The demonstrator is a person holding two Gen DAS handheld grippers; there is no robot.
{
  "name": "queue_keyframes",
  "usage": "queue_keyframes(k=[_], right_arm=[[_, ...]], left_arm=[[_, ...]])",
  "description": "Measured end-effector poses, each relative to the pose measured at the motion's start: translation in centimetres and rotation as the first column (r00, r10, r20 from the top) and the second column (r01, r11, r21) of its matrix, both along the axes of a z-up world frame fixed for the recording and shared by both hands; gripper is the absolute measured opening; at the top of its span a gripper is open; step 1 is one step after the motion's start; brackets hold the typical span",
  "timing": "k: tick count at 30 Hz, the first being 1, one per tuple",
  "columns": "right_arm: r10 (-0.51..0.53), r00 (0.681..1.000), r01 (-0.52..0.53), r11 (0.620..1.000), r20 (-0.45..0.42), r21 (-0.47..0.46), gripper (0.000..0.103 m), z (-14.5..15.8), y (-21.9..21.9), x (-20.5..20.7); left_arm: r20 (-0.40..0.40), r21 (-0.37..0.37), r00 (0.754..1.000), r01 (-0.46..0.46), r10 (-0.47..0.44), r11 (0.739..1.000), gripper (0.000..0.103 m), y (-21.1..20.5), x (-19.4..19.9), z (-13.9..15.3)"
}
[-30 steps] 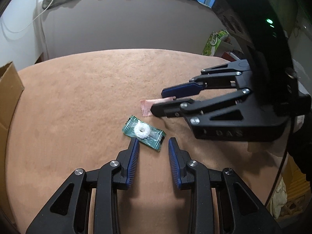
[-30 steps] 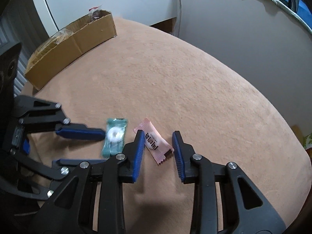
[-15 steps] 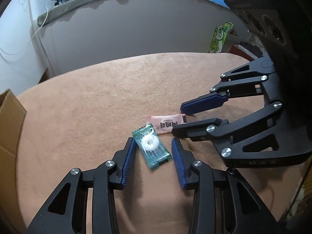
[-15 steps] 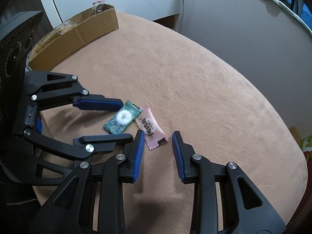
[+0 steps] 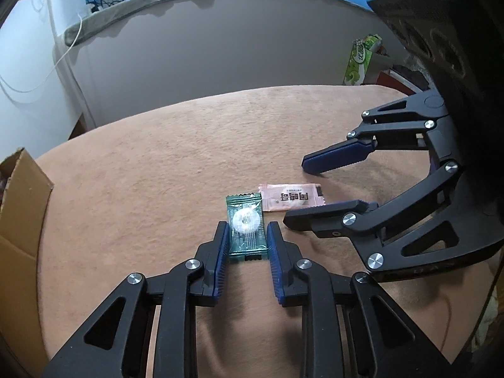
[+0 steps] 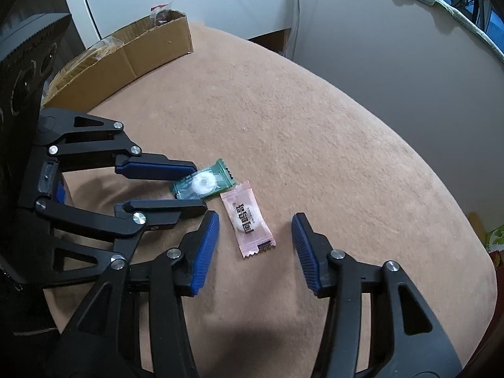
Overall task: Organize snacks
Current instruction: 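Grasp the green mint packet with the left tool while the right tool grasps the pink candy, then carry the mint packet and pink candy over the box with both tools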
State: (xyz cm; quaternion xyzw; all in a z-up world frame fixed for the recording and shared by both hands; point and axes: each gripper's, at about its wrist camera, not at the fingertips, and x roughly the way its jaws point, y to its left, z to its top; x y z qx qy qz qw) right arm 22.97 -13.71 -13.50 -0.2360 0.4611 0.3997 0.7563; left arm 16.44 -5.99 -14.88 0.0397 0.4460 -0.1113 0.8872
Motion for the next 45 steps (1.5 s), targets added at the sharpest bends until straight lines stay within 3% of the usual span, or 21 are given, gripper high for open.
queue_keyframes(k=[5,6,9,14,25,31,36,41,44,45], right_arm=[[-0.002,1.0,0.002,1.0,0.016,-0.001,0.05,-0.1,0.2,-0.3],[-0.003,1.0,0.003,1.0,0.027,-0.008,0.046,-0.2,0.4,-0.5],[-0.004,0.999,0.004,1.0,0.035,-0.015,0.02,0.0,0.7,-0.9],[-0.043,0.998,0.044,0.999,0.043,-0.021,0.02,0.2,1.2,-1.2],[-0.017,0.998,0.01,0.994,0.058,0.112,0.02,5.1,6.7,-2.9],[0.037,0.998,-0.047,0.981,0.059,0.186,0.02,6.5,13.2,-3.9],[0.092,0.995,-0.1,0.965,0.046,0.24,0.02,7.4,19.3,-5.1],[0.13,0.991,-0.136,0.959,0.04,0.249,0.021,7.3,23.5,-5.2],[0.129,0.991,-0.134,0.958,0.035,0.255,0.032,7.4,24.4,-5.3],[0.124,0.992,-0.13,0.956,0.037,0.262,0.043,7.5,24.6,-5.2]], left_arm=[[0.0,-0.004,1.0,-0.024,0.024,1.0,0.022,1.0,-0.3,0.1],[0.002,-0.002,1.0,-0.03,0.03,1.0,0.022,1.2,-0.5,0.1],[0.009,0.002,0.999,-0.044,0.044,0.999,0.022,1.7,-1.0,0.3],[0.044,-0.002,0.997,-0.065,0.065,0.998,0.022,2.9,-2.3,1.4],[0.149,-0.02,0.976,-0.155,0.156,0.988,0.022,8.7,-5.6,5.4],[0.198,-0.028,0.946,-0.257,0.257,0.966,0.022,13.9,-7.3,7.2],[0.228,-0.039,0.907,-0.356,0.355,0.934,0.022,18.7,-8.6,7.9],[0.237,-0.035,0.878,-0.42,0.416,0.907,0.023,21.8,-9.0,8.3],[0.248,-0.04,0.856,-0.458,0.453,0.888,0.024,22.9,-9.1,8.5],[0.248,-0.042,0.852,-0.467,0.462,0.883,0.024,23.2,-9.2,8.6]])
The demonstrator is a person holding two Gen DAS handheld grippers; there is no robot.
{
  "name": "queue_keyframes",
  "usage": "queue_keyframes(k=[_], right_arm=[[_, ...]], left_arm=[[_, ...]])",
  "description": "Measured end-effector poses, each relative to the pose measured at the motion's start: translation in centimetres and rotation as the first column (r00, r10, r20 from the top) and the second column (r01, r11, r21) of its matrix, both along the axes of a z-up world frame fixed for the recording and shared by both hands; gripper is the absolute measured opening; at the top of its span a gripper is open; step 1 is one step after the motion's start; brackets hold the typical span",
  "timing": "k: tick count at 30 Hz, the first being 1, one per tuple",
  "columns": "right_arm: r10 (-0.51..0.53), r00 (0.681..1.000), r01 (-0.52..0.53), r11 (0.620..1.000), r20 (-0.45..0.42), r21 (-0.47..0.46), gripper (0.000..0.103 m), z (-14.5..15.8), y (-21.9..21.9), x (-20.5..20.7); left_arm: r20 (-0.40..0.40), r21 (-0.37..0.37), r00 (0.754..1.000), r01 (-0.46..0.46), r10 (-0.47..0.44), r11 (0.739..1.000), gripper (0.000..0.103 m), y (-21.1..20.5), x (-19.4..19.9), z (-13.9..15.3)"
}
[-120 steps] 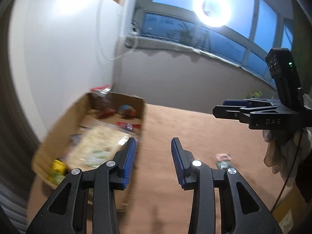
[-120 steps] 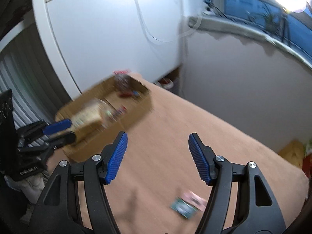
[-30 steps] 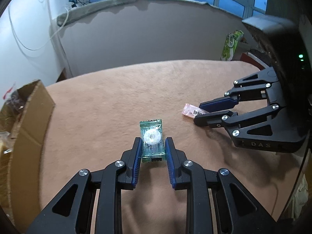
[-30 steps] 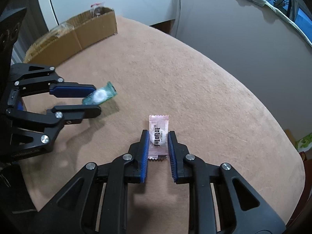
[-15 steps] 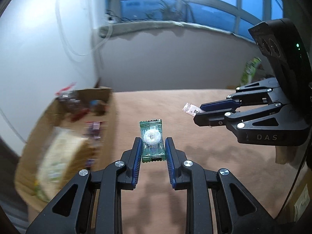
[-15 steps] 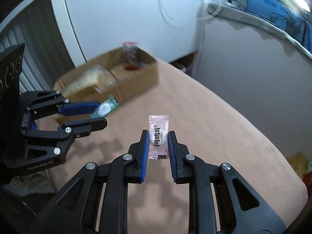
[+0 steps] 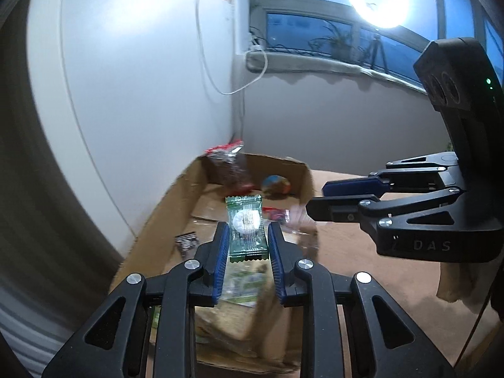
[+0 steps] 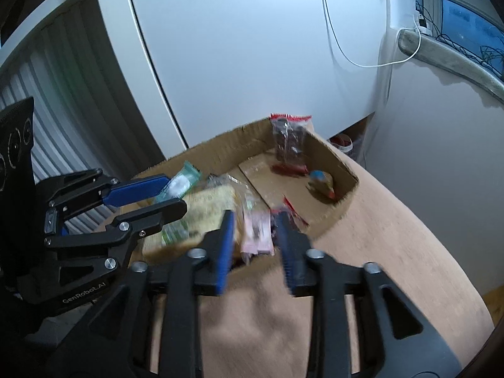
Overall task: Organize snacks
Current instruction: 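Carry the mint packet and pink candy over the box with both tools, then open both tools to drop the last two snacks into the box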
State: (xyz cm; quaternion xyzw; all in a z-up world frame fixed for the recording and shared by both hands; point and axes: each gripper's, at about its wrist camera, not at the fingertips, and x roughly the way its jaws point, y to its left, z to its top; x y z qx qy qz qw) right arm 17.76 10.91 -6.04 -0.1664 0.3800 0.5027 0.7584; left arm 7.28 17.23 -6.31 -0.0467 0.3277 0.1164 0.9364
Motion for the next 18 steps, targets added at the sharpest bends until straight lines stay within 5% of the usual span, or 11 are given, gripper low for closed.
queue_keyframes(k=[1,10,14,18], right_arm=[[-0.006,1.0,0.006,1.0,0.001,0.01,0.05,0.2,0.0,0.0],[-0.042,0.999,0.042,0.998,0.004,0.045,0.05,1.8,-1.6,-0.6],[-0.061,0.997,0.058,0.997,0.041,0.059,0.052,2.9,-3.0,-2.3],[-0.085,0.99,0.077,0.995,0.112,0.068,0.072,4.0,-4.4,-4.8]], left_arm=[[0.003,-0.001,1.0,-0.006,0.006,1.0,0.024,0.2,0.0,0.1],[0.032,-0.004,0.999,-0.03,0.03,1.0,0.024,0.4,-1.6,0.8],[0.062,-0.009,0.997,-0.038,0.039,0.999,0.041,-0.2,-3.2,1.5],[0.085,-0.008,0.995,-0.048,0.048,0.999,0.053,-1.1,-5.0,2.2]])
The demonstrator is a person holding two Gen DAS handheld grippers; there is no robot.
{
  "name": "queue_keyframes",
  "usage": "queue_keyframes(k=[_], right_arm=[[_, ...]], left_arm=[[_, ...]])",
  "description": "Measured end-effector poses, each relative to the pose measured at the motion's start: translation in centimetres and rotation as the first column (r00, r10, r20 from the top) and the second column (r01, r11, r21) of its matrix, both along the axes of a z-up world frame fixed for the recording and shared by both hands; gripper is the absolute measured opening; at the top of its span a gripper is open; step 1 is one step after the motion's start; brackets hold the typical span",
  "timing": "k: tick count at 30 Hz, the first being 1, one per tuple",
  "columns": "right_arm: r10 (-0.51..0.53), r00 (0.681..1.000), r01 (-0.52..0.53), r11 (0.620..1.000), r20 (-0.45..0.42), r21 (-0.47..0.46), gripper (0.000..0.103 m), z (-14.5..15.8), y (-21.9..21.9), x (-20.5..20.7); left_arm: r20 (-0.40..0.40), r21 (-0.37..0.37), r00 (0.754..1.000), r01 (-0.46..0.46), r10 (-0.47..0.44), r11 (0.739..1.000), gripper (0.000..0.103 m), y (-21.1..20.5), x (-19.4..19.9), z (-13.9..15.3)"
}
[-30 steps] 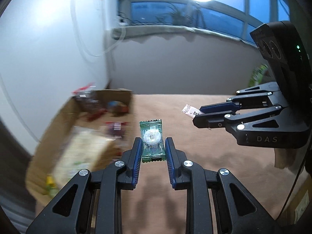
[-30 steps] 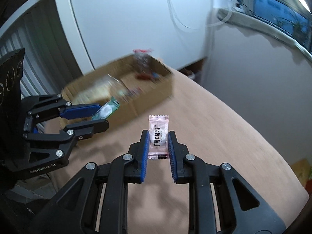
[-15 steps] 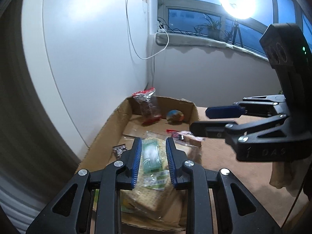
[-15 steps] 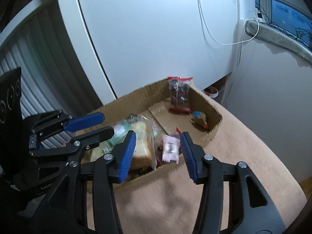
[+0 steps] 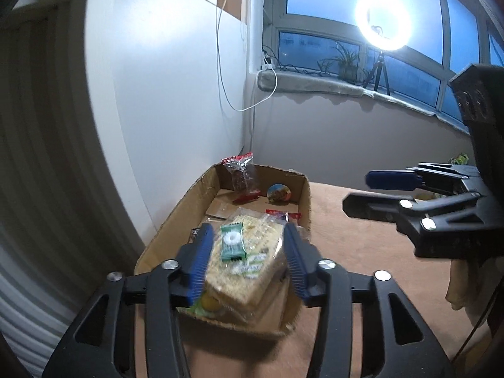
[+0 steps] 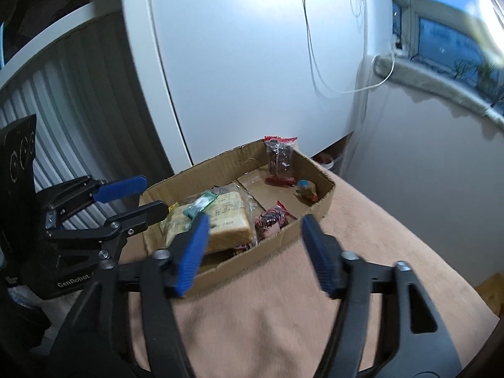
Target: Organize snacks
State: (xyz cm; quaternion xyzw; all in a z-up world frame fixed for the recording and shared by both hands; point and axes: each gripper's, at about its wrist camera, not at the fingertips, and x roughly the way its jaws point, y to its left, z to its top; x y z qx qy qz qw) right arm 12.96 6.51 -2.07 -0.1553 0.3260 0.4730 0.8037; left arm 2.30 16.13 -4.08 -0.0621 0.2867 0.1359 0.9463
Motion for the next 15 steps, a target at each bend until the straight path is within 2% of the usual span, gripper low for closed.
queue_keyframes(k=[3,6,7,10,13,15], right_arm=[[-0.032,0.999,0.032,0.999,0.035,0.005,0.074,0.5,-1.5,-1.8],[-0.075,0.994,0.074,0.997,0.074,0.008,0.09,0.7,-2.9,-3.2],[-0.091,0.993,0.09,0.996,0.08,0.009,0.091,0.7,-3.3,-3.6],[-0.113,0.99,0.113,0.994,0.088,0.006,0.091,0.7,-4.1,-4.3],[-0.133,0.986,0.134,0.991,0.105,-0.001,0.091,0.5,-4.5,-4.8],[-0.144,0.984,0.144,0.99,0.105,0.004,0.091,0.5,-4.8,-4.9]], left_arm=[[0.023,0.017,0.999,-0.027,0.026,1.0,0.065,-0.7,-1.6,0.6],[0.034,0.033,0.998,-0.058,0.057,0.998,0.072,-1.2,-2.9,1.0],[0.034,0.033,0.997,-0.065,0.063,0.997,0.072,-1.3,-3.1,1.1],[0.036,0.023,0.996,-0.081,0.08,0.996,0.073,-1.5,-3.8,1.3],[0.025,0.013,0.996,-0.085,0.084,0.996,0.079,-1.5,-3.9,1.0],[0.019,0.006,0.996,-0.088,0.088,0.996,0.079,-1.4,-3.9,0.8]])
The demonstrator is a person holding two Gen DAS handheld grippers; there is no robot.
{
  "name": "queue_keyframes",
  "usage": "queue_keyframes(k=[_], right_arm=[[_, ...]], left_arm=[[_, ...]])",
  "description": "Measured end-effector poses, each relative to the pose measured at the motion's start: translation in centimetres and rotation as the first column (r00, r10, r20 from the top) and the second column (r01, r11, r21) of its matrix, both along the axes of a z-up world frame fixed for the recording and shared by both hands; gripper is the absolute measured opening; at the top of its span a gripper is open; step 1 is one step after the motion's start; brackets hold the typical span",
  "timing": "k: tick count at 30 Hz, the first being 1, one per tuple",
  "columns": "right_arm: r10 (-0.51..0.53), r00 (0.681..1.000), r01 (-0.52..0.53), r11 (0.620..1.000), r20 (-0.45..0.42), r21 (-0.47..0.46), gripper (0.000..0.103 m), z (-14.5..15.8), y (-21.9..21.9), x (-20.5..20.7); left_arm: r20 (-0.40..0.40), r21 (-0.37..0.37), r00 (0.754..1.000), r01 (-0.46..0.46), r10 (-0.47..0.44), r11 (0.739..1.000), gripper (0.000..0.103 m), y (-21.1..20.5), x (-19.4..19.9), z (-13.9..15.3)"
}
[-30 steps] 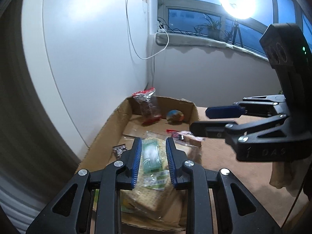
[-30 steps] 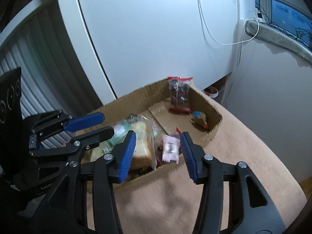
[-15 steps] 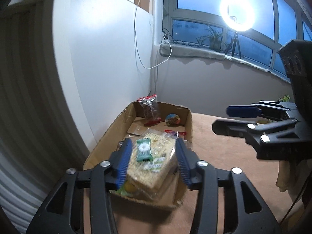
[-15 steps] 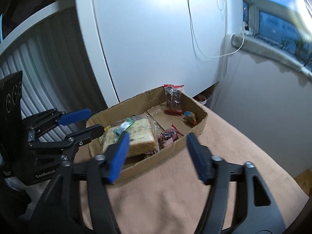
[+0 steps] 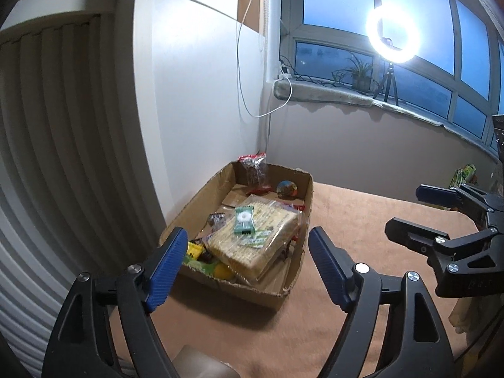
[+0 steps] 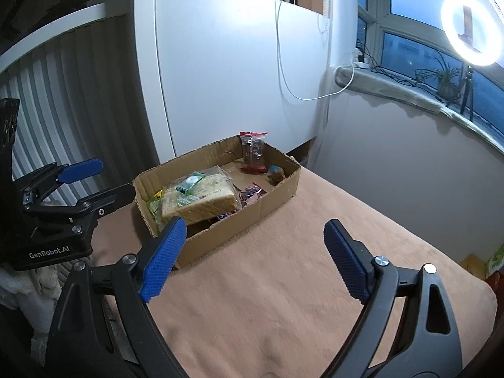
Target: Organize snacks
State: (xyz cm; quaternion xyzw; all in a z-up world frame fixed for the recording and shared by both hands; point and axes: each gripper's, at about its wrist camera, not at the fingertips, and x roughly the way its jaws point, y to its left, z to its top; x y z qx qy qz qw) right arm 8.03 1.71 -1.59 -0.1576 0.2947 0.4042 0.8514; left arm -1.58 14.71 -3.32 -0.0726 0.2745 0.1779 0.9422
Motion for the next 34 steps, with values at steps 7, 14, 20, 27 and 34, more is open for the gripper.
queue_keyframes(k=[7,14,20,27,34], right_arm=[[-0.015,1.0,0.015,1.0,0.003,0.006,0.091,0.2,-0.7,0.0],[-0.024,1.0,0.024,1.0,-0.001,0.008,0.091,0.0,-1.1,-0.1],[-0.029,1.0,0.029,1.0,0.003,0.001,0.091,-0.1,-1.3,-0.2],[-0.047,0.999,0.047,0.999,0.0,0.016,0.091,0.1,-2.0,0.2],[-0.069,0.998,0.069,0.998,-0.006,0.012,0.091,-0.3,-2.8,0.6]], left_arm=[[0.003,-0.005,1.0,-0.008,0.008,1.0,0.079,0.0,-0.3,0.0],[0.004,-0.002,1.0,-0.008,0.008,1.0,0.079,-0.1,-0.4,0.1],[0.005,0.001,1.0,-0.003,0.003,1.0,0.079,-0.5,-0.4,0.2],[0.006,0.003,1.0,-0.001,0.001,1.0,0.079,-0.6,-0.4,0.2],[-0.005,0.005,1.0,0.004,-0.004,1.0,0.079,-0.8,-0.3,-0.2]])
